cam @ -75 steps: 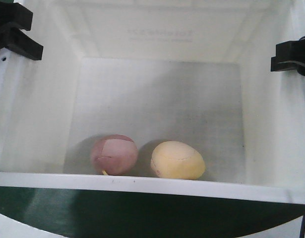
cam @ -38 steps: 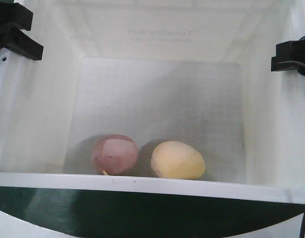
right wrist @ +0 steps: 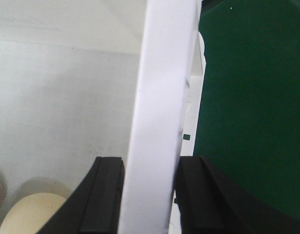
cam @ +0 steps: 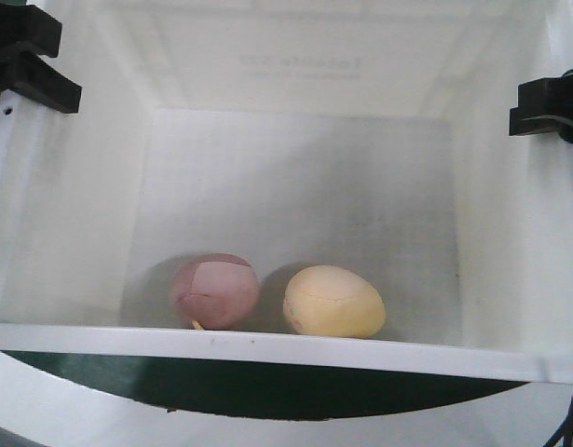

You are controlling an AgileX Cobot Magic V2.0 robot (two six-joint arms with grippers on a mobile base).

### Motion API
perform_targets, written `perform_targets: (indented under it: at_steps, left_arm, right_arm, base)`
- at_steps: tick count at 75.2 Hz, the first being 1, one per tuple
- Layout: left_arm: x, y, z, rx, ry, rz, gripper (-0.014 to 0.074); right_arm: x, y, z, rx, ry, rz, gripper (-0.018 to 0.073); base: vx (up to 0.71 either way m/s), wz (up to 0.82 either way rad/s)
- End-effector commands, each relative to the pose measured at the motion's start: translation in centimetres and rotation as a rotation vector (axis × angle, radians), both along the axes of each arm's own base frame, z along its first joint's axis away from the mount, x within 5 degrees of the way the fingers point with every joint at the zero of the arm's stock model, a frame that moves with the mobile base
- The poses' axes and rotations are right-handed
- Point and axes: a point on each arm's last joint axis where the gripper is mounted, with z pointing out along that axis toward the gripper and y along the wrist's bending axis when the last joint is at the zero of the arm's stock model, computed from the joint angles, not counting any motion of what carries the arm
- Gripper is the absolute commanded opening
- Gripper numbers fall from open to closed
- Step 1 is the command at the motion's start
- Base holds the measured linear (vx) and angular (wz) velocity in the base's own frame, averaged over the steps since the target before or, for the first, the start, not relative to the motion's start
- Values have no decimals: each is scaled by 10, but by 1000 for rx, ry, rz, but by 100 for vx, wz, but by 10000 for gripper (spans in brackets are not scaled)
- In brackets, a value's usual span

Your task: Place moving items into box and shelve

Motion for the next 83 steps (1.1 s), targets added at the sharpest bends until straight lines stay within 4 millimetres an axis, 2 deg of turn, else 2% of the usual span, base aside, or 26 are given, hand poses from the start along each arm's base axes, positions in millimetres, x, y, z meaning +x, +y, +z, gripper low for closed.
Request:
perform_targets:
  at_steps: [1,83]
  left_arm:
    - [-13,-5,28,-152,-117,-14,-3]
    - [-13,-6,28,-153,-116,-14,-3]
  right_arm:
    - [-3,1,27,71,-185,13,-6]
    - [-3,1,27,71,-182,13,-6]
  base:
    - [-10,1]
    - [-10,13]
